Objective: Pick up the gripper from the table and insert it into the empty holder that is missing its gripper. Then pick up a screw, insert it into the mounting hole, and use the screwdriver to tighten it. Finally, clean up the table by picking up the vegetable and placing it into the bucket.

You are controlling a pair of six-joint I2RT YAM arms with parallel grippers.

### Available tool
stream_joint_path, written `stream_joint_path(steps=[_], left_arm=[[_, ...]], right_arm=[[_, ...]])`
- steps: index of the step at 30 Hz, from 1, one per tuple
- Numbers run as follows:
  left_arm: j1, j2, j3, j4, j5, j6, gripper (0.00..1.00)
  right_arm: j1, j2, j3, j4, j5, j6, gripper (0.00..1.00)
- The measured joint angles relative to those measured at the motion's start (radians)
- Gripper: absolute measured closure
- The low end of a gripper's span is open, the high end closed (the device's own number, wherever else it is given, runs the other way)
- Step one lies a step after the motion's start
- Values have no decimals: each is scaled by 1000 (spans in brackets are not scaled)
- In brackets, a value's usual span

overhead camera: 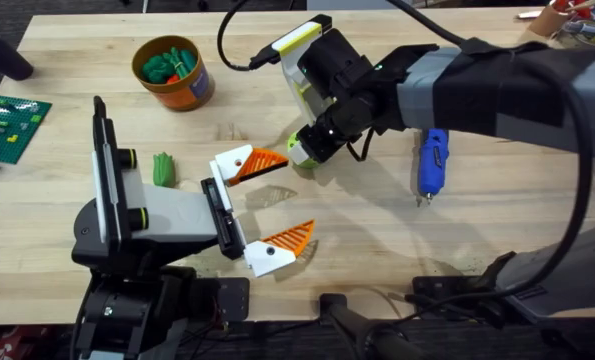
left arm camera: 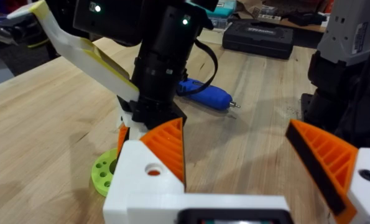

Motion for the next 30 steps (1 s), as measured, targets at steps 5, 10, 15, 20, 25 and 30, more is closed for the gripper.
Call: stream_joint_path(steps=[5, 10, 15, 20, 25, 30], left_arm=[[0, 1, 0, 3, 0, 0, 12], [0, 1, 0, 3, 0, 0, 12], [0, 1, 0, 3, 0, 0, 12], [0, 1, 0, 3, 0, 0, 12], [0, 1, 0, 3, 0, 0, 12], [0, 1, 0, 3, 0, 0, 12]], right_arm=[[0, 0, 0, -7, -1, 0, 672], [0, 0, 0, -8, -1, 0, 672], [0, -7, 0, -20, -1, 0, 672], [0, -51, 0, -39, -1, 0, 672], [0, -79, 0, -58, 3, 0, 672], [0, -79, 0, -60, 3, -1, 672]])
